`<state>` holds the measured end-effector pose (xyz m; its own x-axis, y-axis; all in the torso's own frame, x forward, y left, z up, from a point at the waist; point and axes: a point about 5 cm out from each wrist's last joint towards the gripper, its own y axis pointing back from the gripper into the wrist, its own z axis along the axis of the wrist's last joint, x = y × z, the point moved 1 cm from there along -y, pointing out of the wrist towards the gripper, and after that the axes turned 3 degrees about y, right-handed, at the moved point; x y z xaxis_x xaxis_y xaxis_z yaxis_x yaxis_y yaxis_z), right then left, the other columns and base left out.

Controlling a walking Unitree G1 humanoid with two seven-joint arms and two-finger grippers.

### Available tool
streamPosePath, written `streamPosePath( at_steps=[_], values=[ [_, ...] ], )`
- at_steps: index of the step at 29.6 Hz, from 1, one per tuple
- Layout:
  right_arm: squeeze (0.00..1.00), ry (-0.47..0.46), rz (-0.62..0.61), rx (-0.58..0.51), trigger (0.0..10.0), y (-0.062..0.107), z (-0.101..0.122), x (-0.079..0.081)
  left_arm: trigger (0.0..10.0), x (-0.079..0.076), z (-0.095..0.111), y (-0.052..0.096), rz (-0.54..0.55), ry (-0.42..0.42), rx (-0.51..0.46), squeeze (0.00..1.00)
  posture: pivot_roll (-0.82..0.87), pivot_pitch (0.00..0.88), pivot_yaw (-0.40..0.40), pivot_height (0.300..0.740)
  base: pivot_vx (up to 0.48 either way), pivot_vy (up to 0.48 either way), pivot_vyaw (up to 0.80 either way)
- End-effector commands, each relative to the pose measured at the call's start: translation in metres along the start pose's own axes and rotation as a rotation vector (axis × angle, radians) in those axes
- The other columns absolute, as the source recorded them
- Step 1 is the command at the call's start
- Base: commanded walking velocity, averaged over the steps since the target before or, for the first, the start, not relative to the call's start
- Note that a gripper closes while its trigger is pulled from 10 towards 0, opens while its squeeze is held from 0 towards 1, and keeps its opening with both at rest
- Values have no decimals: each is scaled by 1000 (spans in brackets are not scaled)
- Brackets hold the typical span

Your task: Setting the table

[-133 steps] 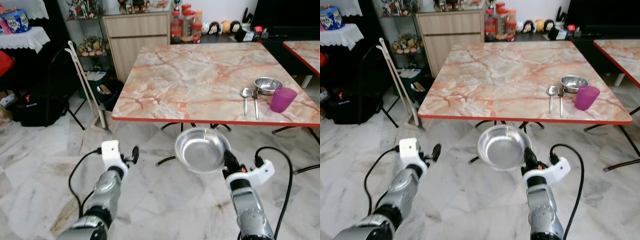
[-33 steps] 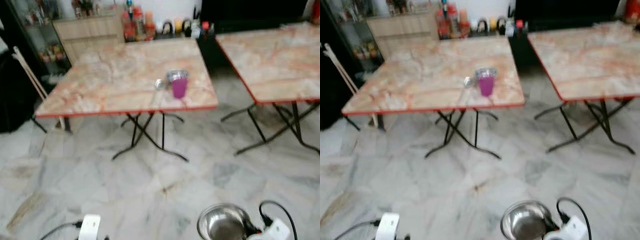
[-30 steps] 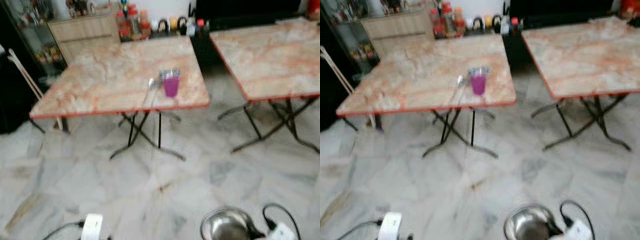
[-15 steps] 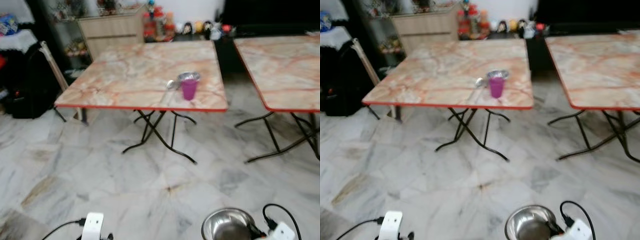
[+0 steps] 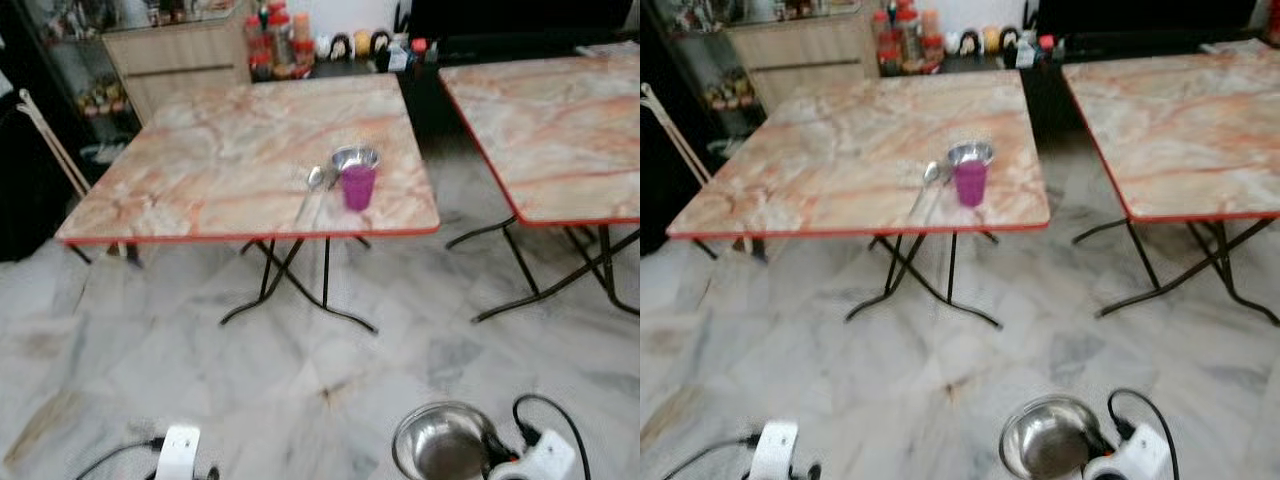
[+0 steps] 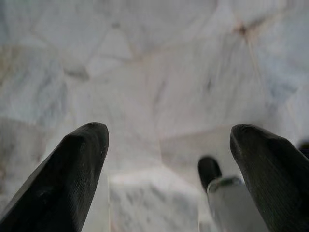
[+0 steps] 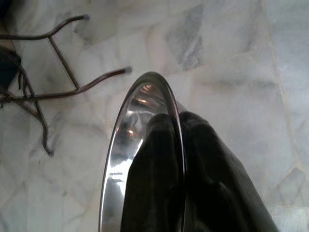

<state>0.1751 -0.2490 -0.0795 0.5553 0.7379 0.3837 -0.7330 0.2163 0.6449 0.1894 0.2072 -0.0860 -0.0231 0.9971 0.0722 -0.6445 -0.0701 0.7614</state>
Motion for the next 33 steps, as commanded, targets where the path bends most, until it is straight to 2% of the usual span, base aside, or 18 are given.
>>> streamPosePath(
  at_steps=[1,7,13,26,33],
  values=[
    [0,3,1,-4,10000,-1,2,1,10000,2,-2,0,5,-2,11,0,-68,0,66,740,345,0,0],
    [0,5,7,-4,10000,-2,3,3,10000,2,-2,0,5,-3,12,0,-70,0,65,740,349,0,0],
    [0,-1,10,3,10000,-1,0,3,10000,-1,0,0,-4,-4,2,0,-66,0,63,740,0,0,0],
    [0,7,8,4,10000,0,-1,1,10000,4,-2,1,13,-29,4,0,-73,0,70,740,0,0,0],
    [0,15,12,4,10000,0,-1,2,10000,4,-3,1,10,-35,7,0,-74,0,72,740,0,-266,0]
  ],
)
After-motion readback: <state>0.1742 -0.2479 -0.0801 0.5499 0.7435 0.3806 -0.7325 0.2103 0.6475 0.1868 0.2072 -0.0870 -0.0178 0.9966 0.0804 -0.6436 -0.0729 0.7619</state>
